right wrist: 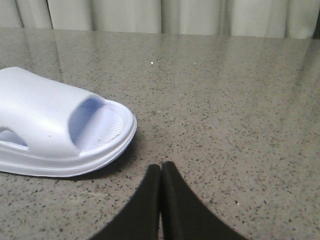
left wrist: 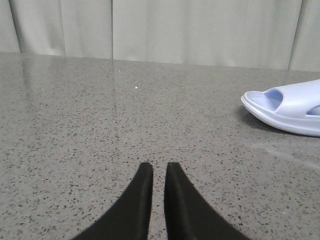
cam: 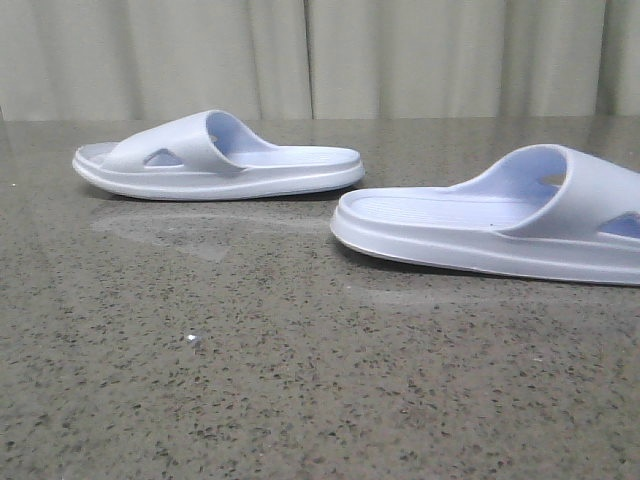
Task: Insert blue slippers together front up
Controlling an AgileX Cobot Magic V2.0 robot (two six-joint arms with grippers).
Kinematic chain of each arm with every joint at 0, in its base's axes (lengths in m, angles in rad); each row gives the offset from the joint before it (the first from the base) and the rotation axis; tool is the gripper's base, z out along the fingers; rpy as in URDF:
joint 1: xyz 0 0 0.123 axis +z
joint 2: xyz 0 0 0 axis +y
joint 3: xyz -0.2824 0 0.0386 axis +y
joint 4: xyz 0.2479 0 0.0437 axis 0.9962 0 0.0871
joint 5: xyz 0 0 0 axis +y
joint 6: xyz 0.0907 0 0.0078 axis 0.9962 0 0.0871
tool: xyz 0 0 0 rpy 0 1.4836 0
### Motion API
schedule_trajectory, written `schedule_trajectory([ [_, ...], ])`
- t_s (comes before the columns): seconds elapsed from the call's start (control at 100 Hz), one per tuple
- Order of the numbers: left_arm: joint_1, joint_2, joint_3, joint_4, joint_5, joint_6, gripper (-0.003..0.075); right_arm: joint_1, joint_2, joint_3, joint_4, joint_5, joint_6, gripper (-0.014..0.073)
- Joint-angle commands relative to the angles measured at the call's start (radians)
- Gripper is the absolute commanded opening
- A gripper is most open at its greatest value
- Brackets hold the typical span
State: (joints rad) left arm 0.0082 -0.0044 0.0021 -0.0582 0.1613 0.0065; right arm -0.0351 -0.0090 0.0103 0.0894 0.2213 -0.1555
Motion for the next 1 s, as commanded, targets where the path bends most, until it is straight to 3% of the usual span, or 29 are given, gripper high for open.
schedule_trajectory([
  [0.0, -0.005, -0.029, 0.010, -0.002, -0.081, -0.006, 0.0015, -0.003, -0.016, 0.021, -0.009, -0.080, -0.004, -0.0080],
  [0.61, -0.005, -0.029, 0.010, -0.002, -0.083, -0.006, 0.0015, -0.003, -0.016, 0.021, -0.009, -0.080, -0.004, -0.0080],
  [0.99, -0.005, -0.029, 0.010, -0.002, -0.083, -0.006, 0.0015, -0.003, -0.016, 0.021, -0.009, -0.158, -0.004, -0.0080],
])
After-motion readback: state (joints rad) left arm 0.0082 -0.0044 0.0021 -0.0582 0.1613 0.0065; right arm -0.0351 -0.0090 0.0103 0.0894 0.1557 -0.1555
